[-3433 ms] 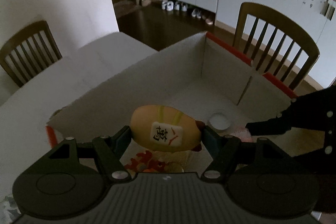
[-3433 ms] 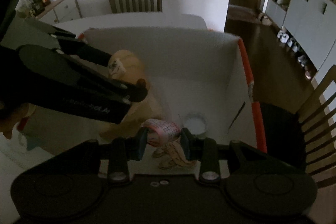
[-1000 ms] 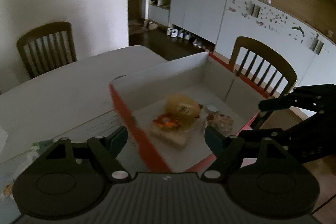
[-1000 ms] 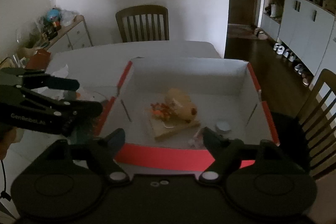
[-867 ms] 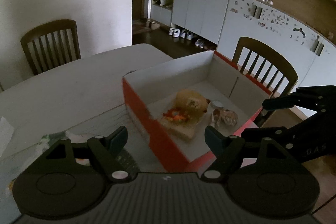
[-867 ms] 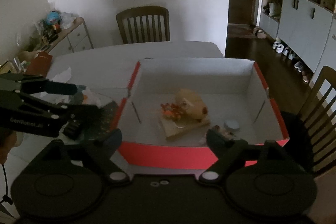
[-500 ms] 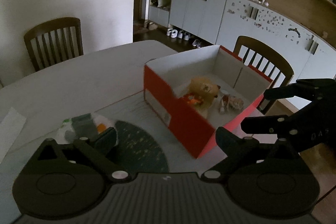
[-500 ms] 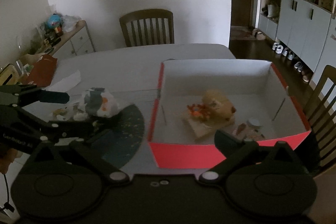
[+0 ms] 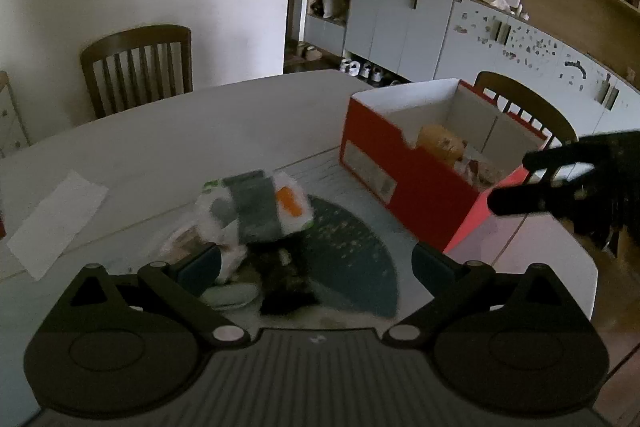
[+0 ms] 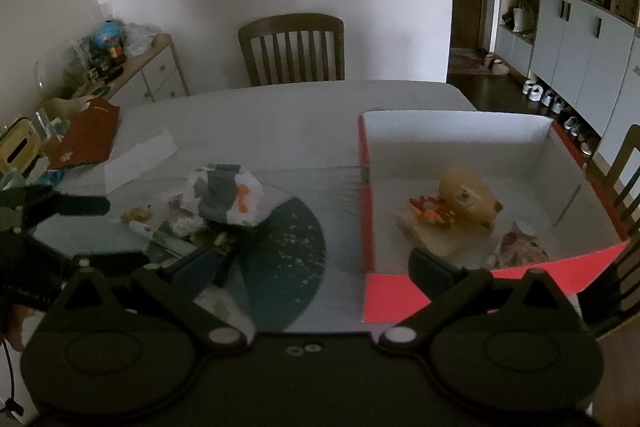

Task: Organize objects
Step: 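Withdraw both tools from the box toward the table pile, then grasp the green-and-white tube with the left tool while the right tool grasps the dark snack packet, then carry the tube and snack packet over the shoebox with both tools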

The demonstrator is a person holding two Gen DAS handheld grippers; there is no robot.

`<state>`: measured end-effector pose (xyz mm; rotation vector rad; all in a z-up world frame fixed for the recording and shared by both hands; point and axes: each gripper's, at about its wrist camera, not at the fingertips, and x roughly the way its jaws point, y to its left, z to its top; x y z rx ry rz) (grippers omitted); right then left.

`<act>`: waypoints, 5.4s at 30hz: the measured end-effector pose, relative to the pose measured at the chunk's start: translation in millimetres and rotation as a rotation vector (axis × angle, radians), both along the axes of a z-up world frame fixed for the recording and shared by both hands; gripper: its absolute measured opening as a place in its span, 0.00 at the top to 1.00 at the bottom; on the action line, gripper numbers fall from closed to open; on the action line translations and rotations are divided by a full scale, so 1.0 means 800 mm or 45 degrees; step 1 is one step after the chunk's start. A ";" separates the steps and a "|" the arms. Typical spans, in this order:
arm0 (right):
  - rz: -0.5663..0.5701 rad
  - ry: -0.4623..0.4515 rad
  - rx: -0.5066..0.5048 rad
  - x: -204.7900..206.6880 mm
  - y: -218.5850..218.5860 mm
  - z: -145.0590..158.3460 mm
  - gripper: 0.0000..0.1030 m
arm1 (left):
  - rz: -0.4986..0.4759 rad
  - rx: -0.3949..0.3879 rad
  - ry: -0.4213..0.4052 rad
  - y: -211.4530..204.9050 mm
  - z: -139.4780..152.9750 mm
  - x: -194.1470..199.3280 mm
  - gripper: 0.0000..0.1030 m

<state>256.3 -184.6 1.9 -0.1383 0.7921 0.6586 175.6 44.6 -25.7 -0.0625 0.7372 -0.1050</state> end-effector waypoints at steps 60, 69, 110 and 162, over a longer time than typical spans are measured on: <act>0.002 0.299 -0.200 0.061 0.198 -0.146 0.28 | -0.265 0.196 0.196 0.114 -0.140 0.068 0.47; 0.040 0.327 -0.171 0.053 0.185 -0.143 0.50 | -0.200 0.166 0.247 0.099 -0.135 0.050 0.71; 0.036 0.134 -0.021 -0.009 0.009 -0.022 0.69 | 0.060 -0.189 0.121 -0.014 -0.037 -0.019 0.84; -0.095 0.165 -0.108 0.233 -0.173 -0.061 0.69 | 0.128 0.173 0.211 -0.255 -0.028 0.254 0.84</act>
